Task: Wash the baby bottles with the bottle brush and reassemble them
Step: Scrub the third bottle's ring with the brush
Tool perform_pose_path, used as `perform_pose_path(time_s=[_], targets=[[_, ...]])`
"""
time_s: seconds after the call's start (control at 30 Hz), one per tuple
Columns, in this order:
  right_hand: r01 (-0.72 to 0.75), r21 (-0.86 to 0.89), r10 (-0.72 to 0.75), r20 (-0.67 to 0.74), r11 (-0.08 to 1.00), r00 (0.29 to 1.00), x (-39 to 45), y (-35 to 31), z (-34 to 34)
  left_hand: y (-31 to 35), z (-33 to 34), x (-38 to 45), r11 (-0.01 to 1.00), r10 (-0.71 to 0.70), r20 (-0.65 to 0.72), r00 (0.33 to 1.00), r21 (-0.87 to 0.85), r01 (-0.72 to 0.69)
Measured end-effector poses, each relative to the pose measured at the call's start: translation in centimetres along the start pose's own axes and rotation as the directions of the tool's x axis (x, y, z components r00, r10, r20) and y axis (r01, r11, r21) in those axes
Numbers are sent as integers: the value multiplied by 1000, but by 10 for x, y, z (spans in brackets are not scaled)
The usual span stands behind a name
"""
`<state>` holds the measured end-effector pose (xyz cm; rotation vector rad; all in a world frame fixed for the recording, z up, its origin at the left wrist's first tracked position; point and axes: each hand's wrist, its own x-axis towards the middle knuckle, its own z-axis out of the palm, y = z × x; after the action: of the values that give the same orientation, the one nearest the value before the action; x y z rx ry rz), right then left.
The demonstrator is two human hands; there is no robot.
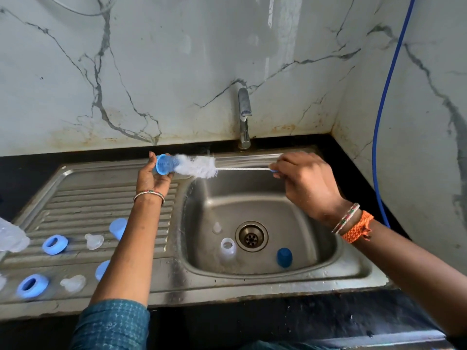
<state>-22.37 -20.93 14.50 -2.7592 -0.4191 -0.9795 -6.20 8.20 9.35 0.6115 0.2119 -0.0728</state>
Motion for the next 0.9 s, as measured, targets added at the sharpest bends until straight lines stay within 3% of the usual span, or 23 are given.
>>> perform_pose_path(time_s=[0.03, 0.1, 0.2, 0.23, 0.27, 0.33, 0.37, 0.4, 0.5, 0.63, 0.7, 0.77, 0.9], targets=[[110, -34, -112, -58, 993, 992, -2, 0, 2, 1, 4, -2, 1000, 10, -30, 999, 5, -10], [149, 24, -147, -60, 989, 987, -4, 0, 6, 6, 7, -1, 1000, 28, -54, 998, -4, -28], [-161, 262, 148, 70, 952, 987, -5, 0, 4, 12, 1, 1, 998, 56, -9, 998, -24, -57], [-339, 353, 278, 212, 872, 937, -1, -1, 3, 10, 2, 0, 998, 65, 41, 997, -3, -65], [-512, 409, 353, 404, 755, 844, 3, -1, 2, 4, 5, -2, 997, 49, 94, 994, 52, -54], [-758, 423, 321, 722, 496, 613, 10, -7, 6, -13, 20, -11, 986, 10, 186, 982, 161, -40], [-793, 414, 293, 770, 447, 567, 10, -11, 9, -21, 26, -10, 982, 5, 162, 987, 187, -35], [-780, 414, 292, 761, 470, 580, 10, -15, 12, -24, 32, -8, 980, 16, 120, 993, 197, -40], [-643, 355, 380, 579, 679, 721, 3, -9, 10, -11, 32, 9, 994, 80, 53, 995, 75, -84], [-625, 466, 436, 455, 627, 777, -3, 5, -2, 6, 19, 18, 995, 92, 4, 996, 27, -92], [-604, 448, 418, 449, 659, 789, -2, 1, -1, 2, 20, 18, 994, 89, -28, 996, 59, -87], [-634, 410, 401, 522, 656, 753, 0, 0, -3, 1, 18, 20, 992, 105, -97, 990, 80, -98], [-783, 308, 449, 681, 541, 578, -19, 37, -29, 36, -13, 25, 985, 166, -264, 950, 91, -147]])
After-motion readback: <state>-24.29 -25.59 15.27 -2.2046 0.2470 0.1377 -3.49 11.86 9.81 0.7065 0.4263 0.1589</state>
